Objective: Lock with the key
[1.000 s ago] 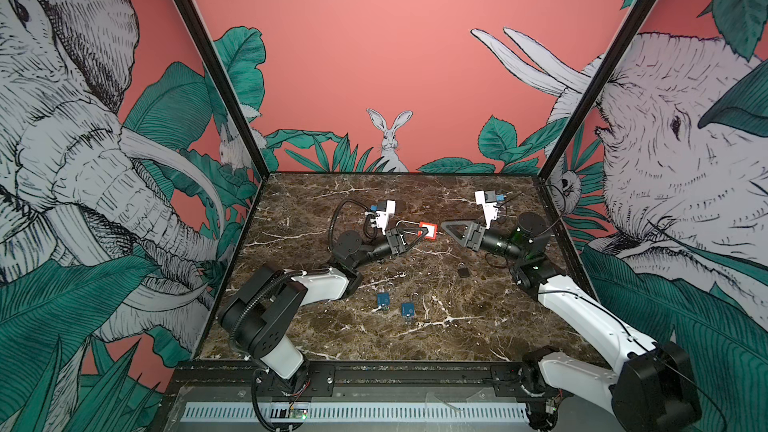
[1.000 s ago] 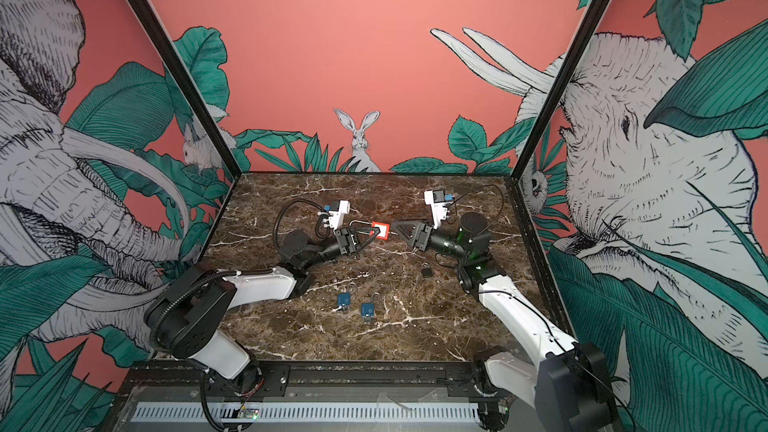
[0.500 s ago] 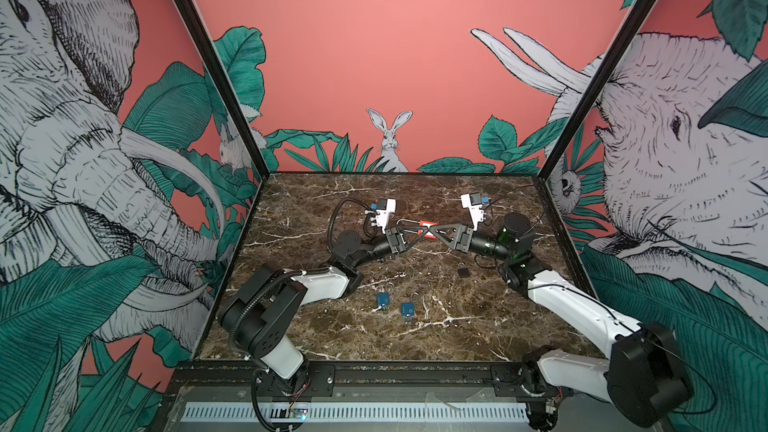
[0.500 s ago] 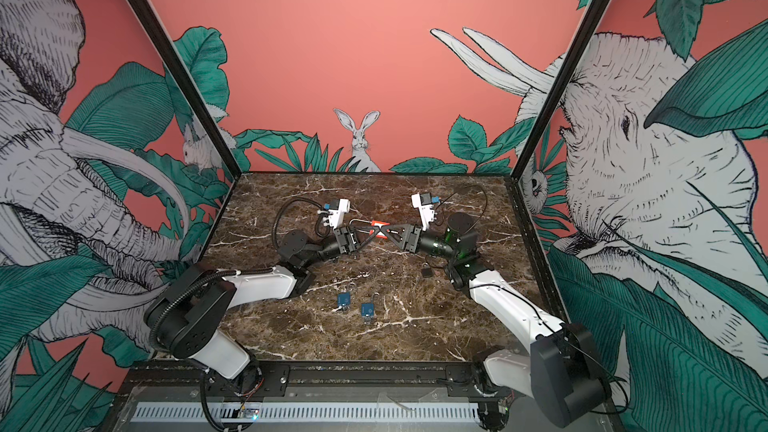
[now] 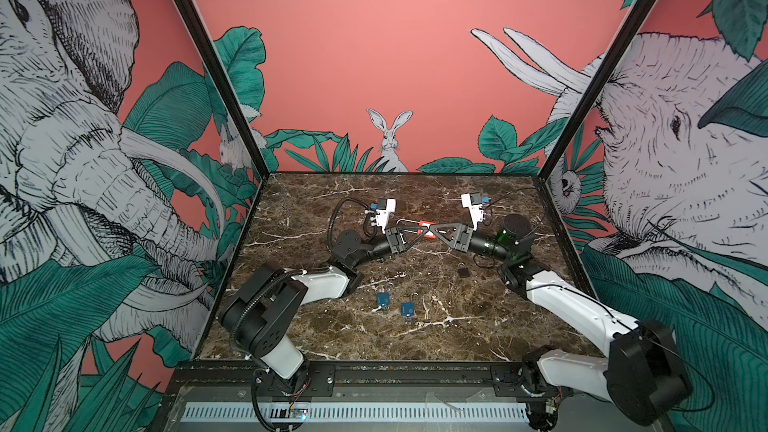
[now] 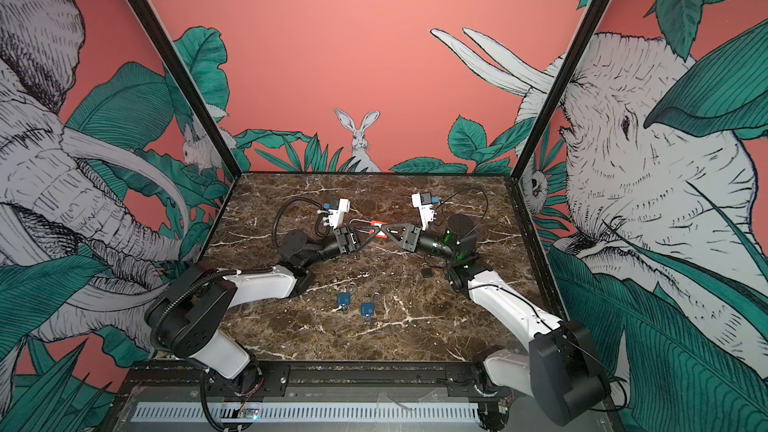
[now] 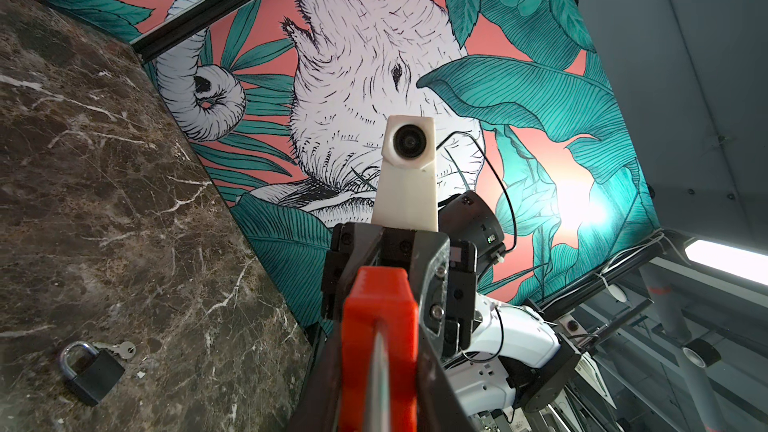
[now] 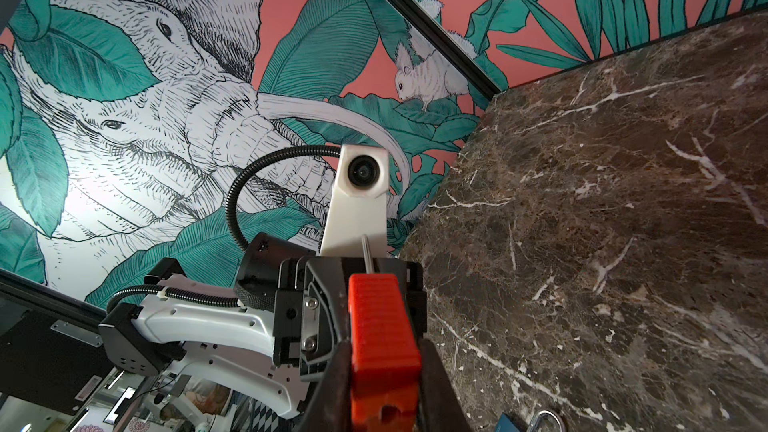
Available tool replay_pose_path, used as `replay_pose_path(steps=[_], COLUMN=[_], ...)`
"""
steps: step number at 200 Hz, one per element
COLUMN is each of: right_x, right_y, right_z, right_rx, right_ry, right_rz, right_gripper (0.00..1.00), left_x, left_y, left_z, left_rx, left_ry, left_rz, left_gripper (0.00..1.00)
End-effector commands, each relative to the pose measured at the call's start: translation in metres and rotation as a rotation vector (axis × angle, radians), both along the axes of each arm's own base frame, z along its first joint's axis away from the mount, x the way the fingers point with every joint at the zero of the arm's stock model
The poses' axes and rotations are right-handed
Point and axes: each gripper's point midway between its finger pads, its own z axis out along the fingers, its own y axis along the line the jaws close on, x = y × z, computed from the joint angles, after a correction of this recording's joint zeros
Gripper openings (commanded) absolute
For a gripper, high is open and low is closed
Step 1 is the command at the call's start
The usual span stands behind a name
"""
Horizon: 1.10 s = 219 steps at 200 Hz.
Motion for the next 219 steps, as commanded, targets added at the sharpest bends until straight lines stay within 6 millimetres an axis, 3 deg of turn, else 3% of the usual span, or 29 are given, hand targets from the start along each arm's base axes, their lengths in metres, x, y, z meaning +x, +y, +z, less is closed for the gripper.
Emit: replay_pose_path(steps=[1,17,35,37,47,60,62,91,116,178,219], right_x=[-0.007,-0.007,-0.005,-0.004,0.000,0.004,0.005,0.010,0.013,0.022,0.018], right_y=[0.005,0.005,0.004,0.003,0.002,0.000,0.000,-0.008,-0.019,-0.038,-0.045], right_z=[0.001,0.001,-0.002,-0.002,-0.005,-0.007,-0.008,-0.005,-0.001,-0.001,-0.008], right_rx=[0.000,-0.001,-0.004,-0.004,-0.011,-0.025,-0.027,-0.045,-0.057,-0.087,-0.118], right_ry=[-0.060,-0.058,-0.056,-0.057,-0.044,-0.024,-0.019,0.002,0.015,0.081,0.123], right_rz=[0.031,0.027,0.013,0.010,-0.009,-0.019,-0.020,-0.054,-0.081,-0.148,-0.158], right_gripper=[0.12,0.00,0.00,0.00,0.00,0.00,0.00,0.00,0.00,0.00,0.00], left_x=[-0.004,-0.004,-0.002,-0.003,-0.002,0.001,0.002,0.007,0.010,0.025,0.029], left_y=[-0.001,-0.002,-0.003,-0.004,-0.003,0.001,0.001,0.014,0.031,0.056,0.050], left_z=[0.023,0.020,0.015,0.014,0.012,0.004,0.004,-0.015,-0.017,-0.013,-0.009], left_rx=[-0.049,-0.037,0.005,0.009,0.044,0.114,0.124,0.350,0.484,0.496,0.463], left_ry=[-0.045,-0.044,-0.040,-0.039,-0.051,-0.068,-0.077,-0.158,-0.250,-0.315,-0.353], left_rz=[-0.025,-0.022,-0.018,-0.020,-0.015,0.017,0.024,0.106,0.184,0.252,0.196], left_gripper=[0.00,0.00,0.00,0.05,0.48,0.94,0.97,0.97,0.97,0.97,0.94])
